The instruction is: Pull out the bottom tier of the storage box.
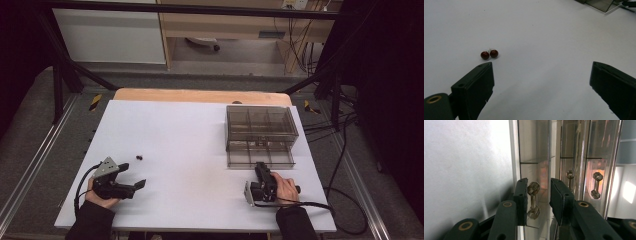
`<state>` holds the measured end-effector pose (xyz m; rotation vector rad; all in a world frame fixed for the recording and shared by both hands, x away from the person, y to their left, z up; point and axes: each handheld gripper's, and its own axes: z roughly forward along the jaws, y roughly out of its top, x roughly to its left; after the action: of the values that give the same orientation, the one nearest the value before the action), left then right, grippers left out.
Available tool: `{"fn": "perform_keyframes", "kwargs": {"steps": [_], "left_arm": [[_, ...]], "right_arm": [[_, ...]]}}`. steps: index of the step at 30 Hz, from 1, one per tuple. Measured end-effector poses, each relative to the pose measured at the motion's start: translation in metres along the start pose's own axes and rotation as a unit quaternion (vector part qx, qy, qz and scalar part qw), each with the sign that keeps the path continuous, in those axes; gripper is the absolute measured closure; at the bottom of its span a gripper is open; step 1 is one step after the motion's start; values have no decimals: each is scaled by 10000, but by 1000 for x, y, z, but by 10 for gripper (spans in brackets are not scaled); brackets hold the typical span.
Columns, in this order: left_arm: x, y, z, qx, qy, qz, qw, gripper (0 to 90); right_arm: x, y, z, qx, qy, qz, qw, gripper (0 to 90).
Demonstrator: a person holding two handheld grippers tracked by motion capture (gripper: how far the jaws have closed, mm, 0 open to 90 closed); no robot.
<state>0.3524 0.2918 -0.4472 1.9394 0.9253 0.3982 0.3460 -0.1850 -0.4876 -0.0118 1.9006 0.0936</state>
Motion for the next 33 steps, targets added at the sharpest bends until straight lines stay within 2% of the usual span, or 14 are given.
{"fn": "perform_keyframes", "kwargs": {"steps": [7,12,15,21,25,28,30,31,32,33], "left_arm": [[0,0,0,0,2,1,10000,52],[0,0,0,5,2,0,10000,52],[0,0,0,5,-1,-1,10000,52],[0,0,0,10,1,5,10000,52],[0,0,0,16,-4,1,10000,52],[1,0,1,19,-2,-7,10000,52],[1,0,1,20,-3,-4,10000,52],[0,0,1,22,-3,-1,10000,53],[0,0,1,22,-2,-1,10000,53],[0,0,1,23,-1,-2,10000,53]], "right_arm": [[-1,0,-1,34,127,56,9999,673],[-5,-1,-2,-5,193,269,9995,621],[-9,-1,-4,-81,282,434,9986,566],[-16,-3,-7,-117,468,899,9948,436],[-20,-4,-8,-139,611,1178,9911,352],[-25,-4,-8,-194,725,1482,9861,276],[-28,-5,-9,-203,770,1733,9816,245],[-30,-5,-10,-212,829,1888,9783,230],[-32,-6,-10,-256,867,1935,9769,216],[-33,-6,-10,-295,902,2074,9736,206]]}}
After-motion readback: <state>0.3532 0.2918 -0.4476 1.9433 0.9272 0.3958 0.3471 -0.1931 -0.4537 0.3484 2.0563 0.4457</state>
